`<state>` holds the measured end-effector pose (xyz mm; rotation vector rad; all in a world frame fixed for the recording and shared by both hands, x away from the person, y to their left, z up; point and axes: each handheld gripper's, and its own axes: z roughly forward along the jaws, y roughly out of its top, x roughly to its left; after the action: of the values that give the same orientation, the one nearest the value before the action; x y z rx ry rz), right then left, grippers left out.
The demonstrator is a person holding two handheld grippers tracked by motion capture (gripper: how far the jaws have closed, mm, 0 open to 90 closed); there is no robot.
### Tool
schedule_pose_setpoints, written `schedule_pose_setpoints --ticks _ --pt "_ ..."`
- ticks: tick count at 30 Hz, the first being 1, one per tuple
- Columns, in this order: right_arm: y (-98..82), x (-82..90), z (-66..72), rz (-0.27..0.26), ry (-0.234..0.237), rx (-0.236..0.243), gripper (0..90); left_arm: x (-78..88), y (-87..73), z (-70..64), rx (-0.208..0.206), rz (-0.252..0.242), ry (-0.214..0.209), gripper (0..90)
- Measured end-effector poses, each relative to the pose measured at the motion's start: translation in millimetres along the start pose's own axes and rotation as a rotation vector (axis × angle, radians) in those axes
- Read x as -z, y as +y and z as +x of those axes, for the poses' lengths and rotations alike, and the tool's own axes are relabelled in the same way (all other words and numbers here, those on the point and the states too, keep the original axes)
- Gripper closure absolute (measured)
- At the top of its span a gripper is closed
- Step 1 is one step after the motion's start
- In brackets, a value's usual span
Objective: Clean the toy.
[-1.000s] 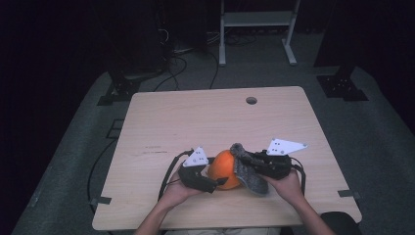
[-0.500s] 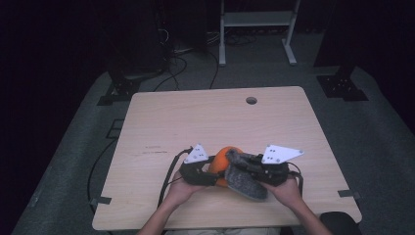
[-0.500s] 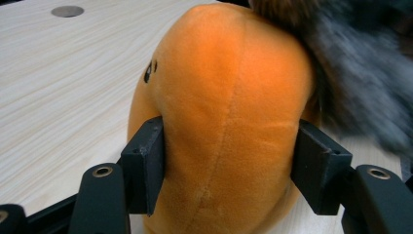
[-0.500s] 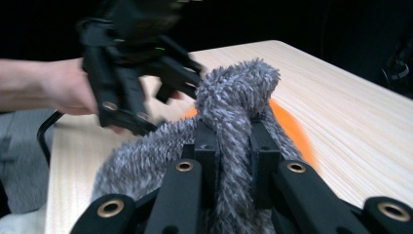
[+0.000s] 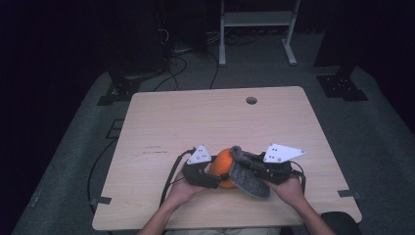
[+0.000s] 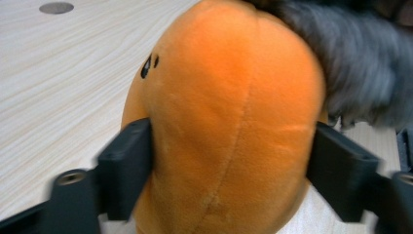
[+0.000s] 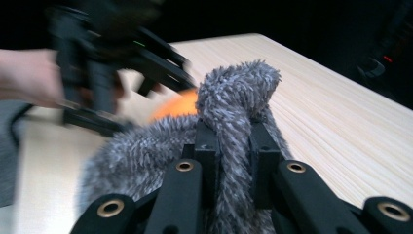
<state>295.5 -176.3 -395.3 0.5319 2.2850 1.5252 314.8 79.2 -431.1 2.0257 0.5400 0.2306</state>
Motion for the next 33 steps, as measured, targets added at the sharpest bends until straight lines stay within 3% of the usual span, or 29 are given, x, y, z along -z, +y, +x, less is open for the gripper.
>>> schedule_pose_setpoints --ticks 3,6,8,10,13,17,19,22,26,29,30,33 --pt "2.3 -6.4 4.6 -0.011 0.021 0.004 77.5 -0.5 0.1 -7.7 -0.065 0.011 0.011 35.0" --pt "0.5 -2.4 -5.8 -0.014 -0.022 -0.023 77.8 2.3 0.6 -6.5 -0.075 0.012 -0.003 35.4" --pt "-2.8 1.1 -12.8 0.006 -0.054 -0.041 77.8 1.8 0.8 -6.1 -0.069 0.002 -0.011 28.5" --pt "-6.2 3.0 -17.3 0.009 -0.049 -0.062 77.8 0.4 2.2 -4.8 -0.055 0.007 -0.014 23.7" --pt "-3.7 3.8 -12.1 0.009 -0.048 -0.046 77.9 -2.6 2.6 -10.3 -0.086 0.01 0.013 31.1" --pt "7.8 -3.4 10.9 -0.002 -0.002 0.042 77.8 -5.6 2.0 -20.3 -0.154 0.031 0.019 34.4" --pt "10.3 -6.5 14.9 0.01 0.002 0.055 77.9 -4.1 0.4 -20.6 -0.153 0.024 0.02 35.5" --pt "8.4 -2.9 3.6 0.009 -0.027 0.023 78.1 -3.4 -0.5 -19.7 -0.154 0.015 0.015 36.2" --pt "-0.6 7.6 -15.0 0.046 -0.079 -0.041 78.0 -3.9 0.7 -17.8 -0.147 0.024 -0.004 34.6" --pt "0.1 10.8 -11.7 0.039 -0.036 -0.038 78.0 -7.1 1.8 -22.6 -0.181 0.037 -0.003 34.5" --pt "3.0 8.4 -5.2 0.025 0.008 -0.025 78.0 -8.2 2.2 -24.8 -0.201 0.045 0.001 34.6" --pt "9.5 -1.4 8.3 0.03 0.066 0.017 77.7 -9.2 1.1 -32.7 -0.264 0.065 0.022 34.6"
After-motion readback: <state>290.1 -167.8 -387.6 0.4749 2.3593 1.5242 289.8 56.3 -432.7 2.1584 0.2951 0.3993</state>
